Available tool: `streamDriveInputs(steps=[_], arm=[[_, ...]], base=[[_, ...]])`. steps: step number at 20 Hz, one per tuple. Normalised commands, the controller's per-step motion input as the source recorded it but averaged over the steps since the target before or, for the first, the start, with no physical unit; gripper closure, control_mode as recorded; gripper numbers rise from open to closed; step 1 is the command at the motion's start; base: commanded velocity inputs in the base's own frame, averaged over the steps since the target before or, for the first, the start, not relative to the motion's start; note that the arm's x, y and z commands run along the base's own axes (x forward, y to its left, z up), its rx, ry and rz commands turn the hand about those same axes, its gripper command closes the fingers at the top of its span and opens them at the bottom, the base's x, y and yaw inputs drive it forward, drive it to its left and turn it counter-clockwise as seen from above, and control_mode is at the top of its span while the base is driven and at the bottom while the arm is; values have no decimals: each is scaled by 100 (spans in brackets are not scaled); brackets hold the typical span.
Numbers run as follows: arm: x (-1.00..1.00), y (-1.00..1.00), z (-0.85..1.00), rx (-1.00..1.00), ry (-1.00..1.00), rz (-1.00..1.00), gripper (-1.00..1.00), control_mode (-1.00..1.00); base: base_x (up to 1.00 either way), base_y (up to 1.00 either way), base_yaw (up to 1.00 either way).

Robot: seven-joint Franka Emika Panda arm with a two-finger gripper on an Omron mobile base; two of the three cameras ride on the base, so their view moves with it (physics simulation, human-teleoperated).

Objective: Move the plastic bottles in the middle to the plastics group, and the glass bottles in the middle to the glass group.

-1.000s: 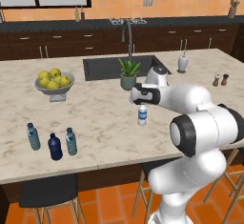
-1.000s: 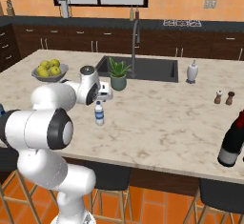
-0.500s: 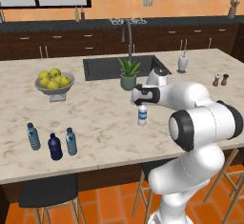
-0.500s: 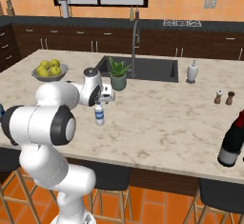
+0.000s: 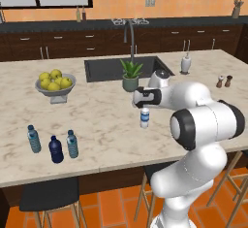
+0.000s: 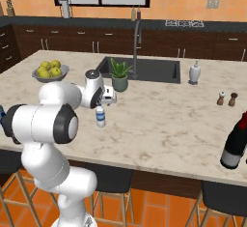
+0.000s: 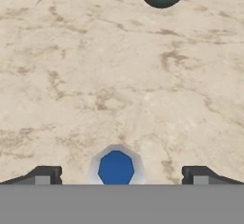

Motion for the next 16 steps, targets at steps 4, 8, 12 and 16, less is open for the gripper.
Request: streamDriveInputs(steps=[4,8,12,16], arm=[[5,0,-11,0,0,0,-100,-100],[7,0,-9,0,0,0,-100,-100],[5,0,-7,0,0,0,-100,-100],[2,0,-11,0,1,0,-100,-100]], base=[[0,0,0],[0,0,0],[0,0,0],[0,0,0]])
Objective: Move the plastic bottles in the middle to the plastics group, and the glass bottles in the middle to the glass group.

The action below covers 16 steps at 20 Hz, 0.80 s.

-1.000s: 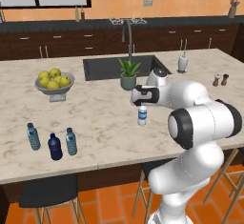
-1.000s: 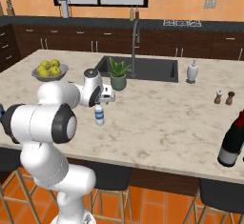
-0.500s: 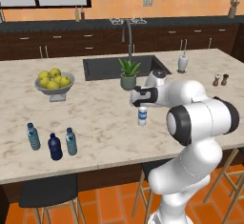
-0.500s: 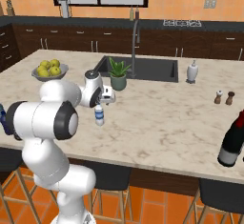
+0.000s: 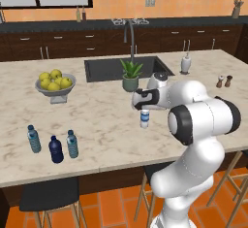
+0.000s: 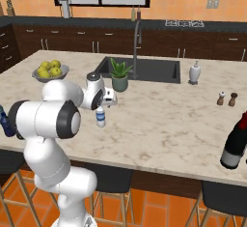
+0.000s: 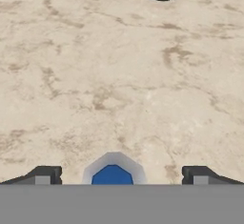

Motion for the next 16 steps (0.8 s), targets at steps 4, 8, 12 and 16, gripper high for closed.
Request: streamDriveInputs(steps=[4,8,12,16], arm=[[0,1,-20,0,1,0,100,-100],[0,0,-6,0,0,0,100,-100],[0,0,0,0,0,0,100,-100],[0,0,5,0,0,0,100,-100]], base=[[0,0,0],[0,0,0],[0,0,0],[0,0,0]])
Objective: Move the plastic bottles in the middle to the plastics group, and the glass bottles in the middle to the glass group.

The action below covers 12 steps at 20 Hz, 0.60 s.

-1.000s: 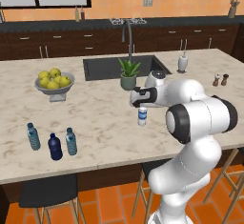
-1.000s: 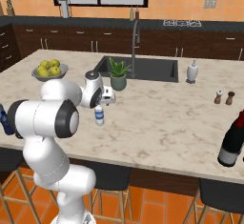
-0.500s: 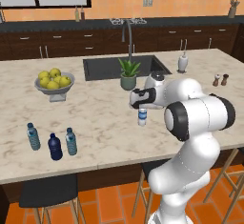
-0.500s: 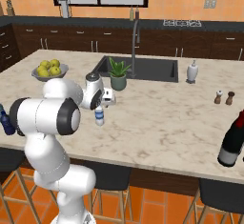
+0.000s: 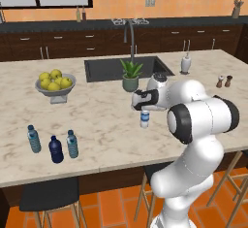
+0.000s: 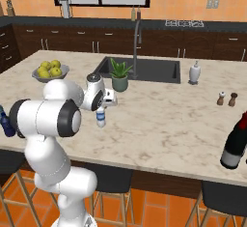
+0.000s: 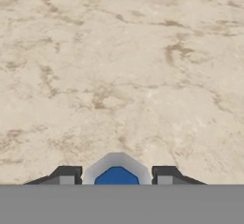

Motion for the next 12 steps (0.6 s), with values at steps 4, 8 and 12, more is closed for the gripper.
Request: streamDriveInputs(steps=[4,8,12], arm=[[-26,7,57,1,-4,7,100,-100],[-22,59,61,0,-4,15,100,-100],[-26,99,39,0,0,18,100,-100]], base=[[0,0,0],[0,0,0],[0,0,0]])
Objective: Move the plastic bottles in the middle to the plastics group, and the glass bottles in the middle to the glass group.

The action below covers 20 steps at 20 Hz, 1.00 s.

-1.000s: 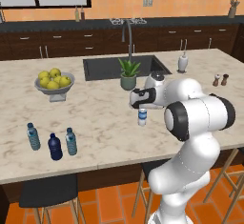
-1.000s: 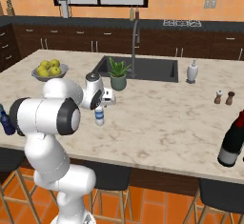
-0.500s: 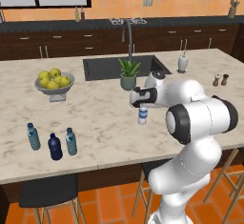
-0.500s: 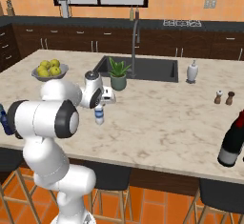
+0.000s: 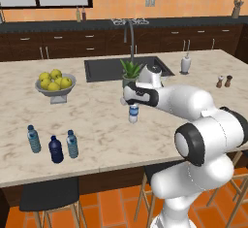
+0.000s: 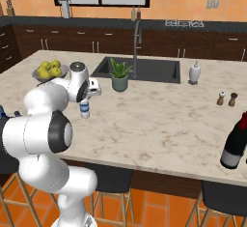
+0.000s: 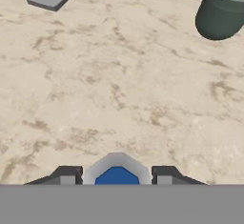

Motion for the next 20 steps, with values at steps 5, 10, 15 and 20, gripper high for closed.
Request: streamDriveInputs(steps=[5,10,15,20], arm=[[-42,100,6,0,0,32,100,-100],[-44,100,0,0,0,44,100,-100],[-9,81,0,0,-3,45,100,-100],[0,59,0,0,0,29,100,-100]], base=[[0,0,0],[0,0,0],[0,0,0],[0,0,0]])
